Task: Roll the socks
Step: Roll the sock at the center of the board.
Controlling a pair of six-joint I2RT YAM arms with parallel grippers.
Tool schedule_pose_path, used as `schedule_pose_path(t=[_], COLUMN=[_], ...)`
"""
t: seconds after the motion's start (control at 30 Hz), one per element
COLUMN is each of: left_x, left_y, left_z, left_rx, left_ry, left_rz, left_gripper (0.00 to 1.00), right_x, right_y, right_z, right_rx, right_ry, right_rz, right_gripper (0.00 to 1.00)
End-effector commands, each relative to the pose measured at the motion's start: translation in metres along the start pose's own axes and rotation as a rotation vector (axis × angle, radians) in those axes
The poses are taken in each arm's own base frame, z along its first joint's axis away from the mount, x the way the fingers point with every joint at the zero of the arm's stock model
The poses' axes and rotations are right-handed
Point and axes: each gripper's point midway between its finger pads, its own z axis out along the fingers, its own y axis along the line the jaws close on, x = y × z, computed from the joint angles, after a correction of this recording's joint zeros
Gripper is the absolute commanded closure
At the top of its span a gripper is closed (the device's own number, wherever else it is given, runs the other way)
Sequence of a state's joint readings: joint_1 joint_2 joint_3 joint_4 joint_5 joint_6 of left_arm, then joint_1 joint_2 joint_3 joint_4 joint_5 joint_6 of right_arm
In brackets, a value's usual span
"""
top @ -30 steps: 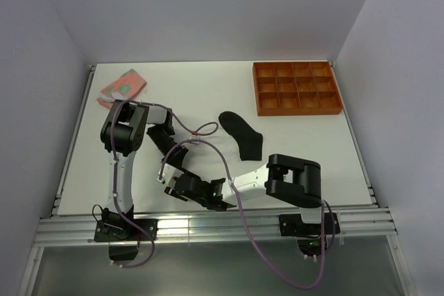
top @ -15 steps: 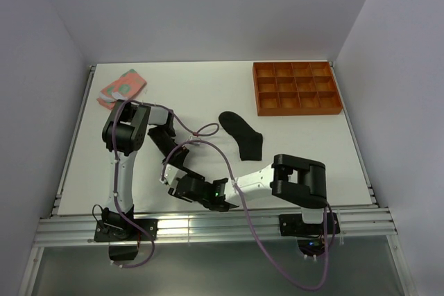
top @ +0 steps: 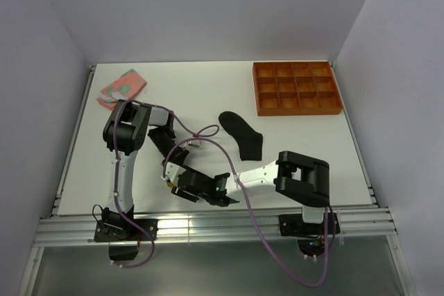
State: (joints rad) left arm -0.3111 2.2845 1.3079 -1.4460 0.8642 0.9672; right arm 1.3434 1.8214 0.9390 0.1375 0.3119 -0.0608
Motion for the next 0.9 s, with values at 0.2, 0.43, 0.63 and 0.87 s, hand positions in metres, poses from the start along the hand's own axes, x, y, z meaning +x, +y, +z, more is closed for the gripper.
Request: schedule_pose_path(t=[0.2, 0.43, 0.63, 0.87], left_x=[0.009, 0.008, 0.011, 0.009], left_y=[0.037, 0.036, 0.037, 0.038], left_z=[0.005, 0.005, 0.006, 0.005], left_rx=[-0.088, -0.089, -0.089, -0.092], left_ry=[0.065, 0.06, 0.069, 0.063], left_rz=[0.109, 0.109, 0.103, 0.103], left_gripper=[0.99, 0.99, 0.99, 0.98], right_x=[-0.019, -0.023, -0.014, 0.0], right_y=[-0.005, -0.002, 0.001, 0.006], right_z=[0.006, 0.013, 0.02, 0.027], right_rx=[0.021, -0.006, -0.017, -0.046], right_ry=[-0.022, -0.021, -0.006, 0.034], right_rz=[0.001, 0.022, 0.028, 0.042], right_gripper=[0.39, 0.38, 0.39, 0.56])
